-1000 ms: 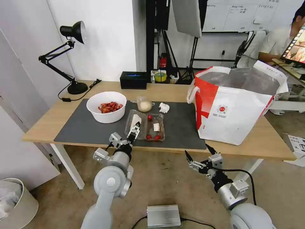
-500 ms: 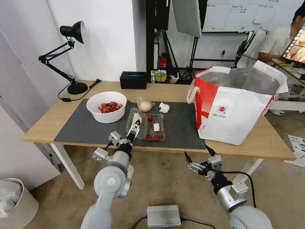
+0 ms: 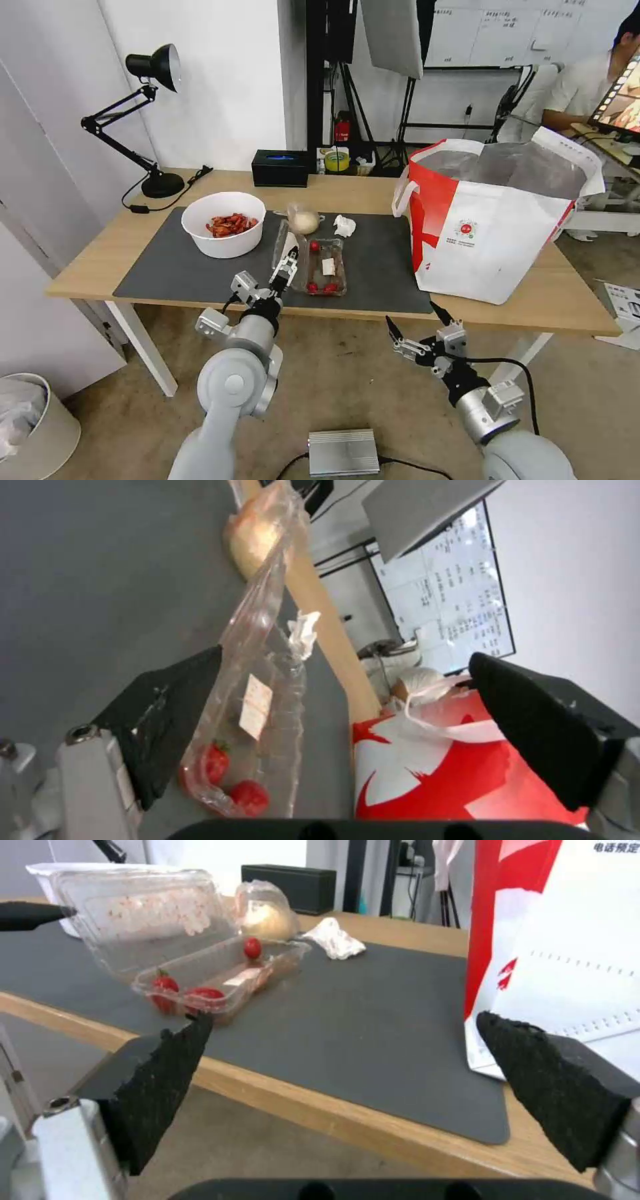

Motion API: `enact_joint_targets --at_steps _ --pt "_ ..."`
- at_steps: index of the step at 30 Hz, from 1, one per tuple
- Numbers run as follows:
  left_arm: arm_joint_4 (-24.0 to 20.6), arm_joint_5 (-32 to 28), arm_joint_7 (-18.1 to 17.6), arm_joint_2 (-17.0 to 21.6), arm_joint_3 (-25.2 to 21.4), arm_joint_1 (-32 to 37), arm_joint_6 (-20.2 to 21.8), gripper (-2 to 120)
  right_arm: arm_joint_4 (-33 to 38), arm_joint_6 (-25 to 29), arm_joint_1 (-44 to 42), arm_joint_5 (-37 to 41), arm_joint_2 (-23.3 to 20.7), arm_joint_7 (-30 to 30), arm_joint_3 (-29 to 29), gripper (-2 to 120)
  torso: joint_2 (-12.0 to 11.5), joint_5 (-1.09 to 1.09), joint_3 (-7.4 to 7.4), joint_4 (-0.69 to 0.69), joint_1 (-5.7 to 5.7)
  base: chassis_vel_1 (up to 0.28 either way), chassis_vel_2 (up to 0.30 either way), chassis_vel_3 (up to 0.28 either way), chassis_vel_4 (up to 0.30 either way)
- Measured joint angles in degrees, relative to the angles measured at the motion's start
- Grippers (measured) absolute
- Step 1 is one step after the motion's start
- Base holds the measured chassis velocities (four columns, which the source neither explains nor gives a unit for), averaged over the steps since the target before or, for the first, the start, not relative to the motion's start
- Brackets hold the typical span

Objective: Pick up the trash from the table and place it into the takeout bag.

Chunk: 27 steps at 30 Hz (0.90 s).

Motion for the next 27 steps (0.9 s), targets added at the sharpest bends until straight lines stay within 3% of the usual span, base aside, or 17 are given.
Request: enact_joint_targets --at_steps 27 --pt "1.7 3.2 0.0 -2.5 7.3 -1.8 1.1 100 0.9 0.0 -1.4 0.0 0.1 0.0 1.1 100 0.0 0.0 0.0 0.0 0.0 0.0 0.0 0.0 0.0"
